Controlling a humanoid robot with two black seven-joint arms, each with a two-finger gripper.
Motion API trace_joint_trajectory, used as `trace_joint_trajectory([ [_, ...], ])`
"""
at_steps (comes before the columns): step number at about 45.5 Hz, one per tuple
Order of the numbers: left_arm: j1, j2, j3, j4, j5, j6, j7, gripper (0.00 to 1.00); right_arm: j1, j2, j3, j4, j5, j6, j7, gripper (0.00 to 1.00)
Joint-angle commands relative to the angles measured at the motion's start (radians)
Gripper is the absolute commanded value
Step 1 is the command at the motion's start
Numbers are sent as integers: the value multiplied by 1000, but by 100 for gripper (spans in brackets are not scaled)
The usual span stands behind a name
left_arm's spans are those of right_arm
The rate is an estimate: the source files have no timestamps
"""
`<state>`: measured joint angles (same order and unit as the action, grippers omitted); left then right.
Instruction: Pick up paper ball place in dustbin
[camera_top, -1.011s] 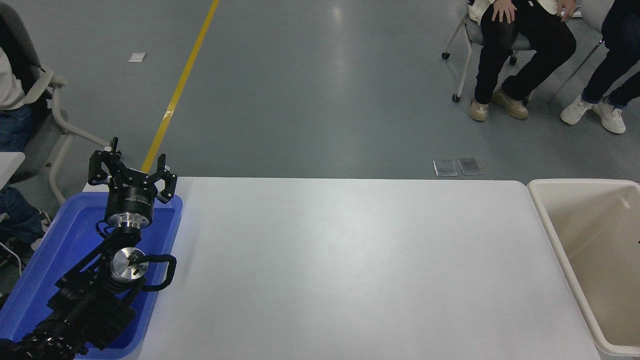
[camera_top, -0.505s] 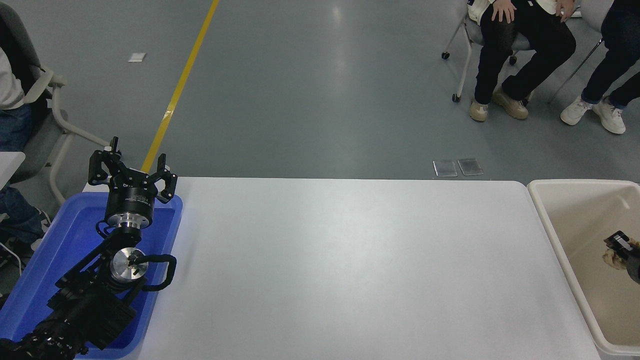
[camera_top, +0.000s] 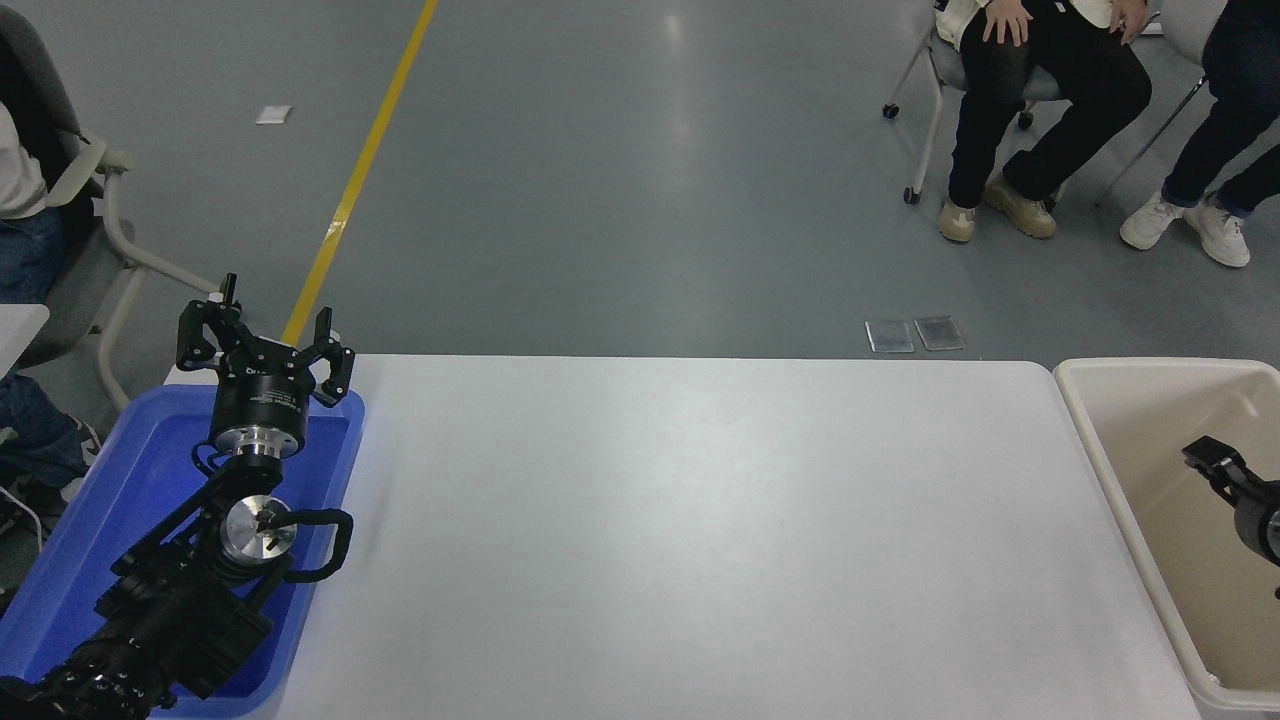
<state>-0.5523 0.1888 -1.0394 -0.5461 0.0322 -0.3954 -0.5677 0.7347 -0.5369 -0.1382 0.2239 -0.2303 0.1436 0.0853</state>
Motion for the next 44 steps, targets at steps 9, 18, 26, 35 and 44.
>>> trace_joint_trajectory([
  [9, 0, 0, -1, 0, 0, 0, 0, 99, -24, -92, 728, 544, 12, -1, -1, 100],
  [18, 0, 0, -1, 0, 0, 1, 0, 99, -77, 58, 878, 652, 195, 2, 1, 100],
  [26, 0, 0, -1, 0, 0, 1, 0, 99, -103, 175, 890, 644, 413, 47, 10, 100],
  [35, 0, 0, -1, 0, 0, 1, 0, 99, -161, 219, 933, 585, 534, 145, 27, 100],
  [44, 0, 0, -1, 0, 0, 0, 0, 99, -207, 270, 956, 454, 543, 323, 27, 100],
])
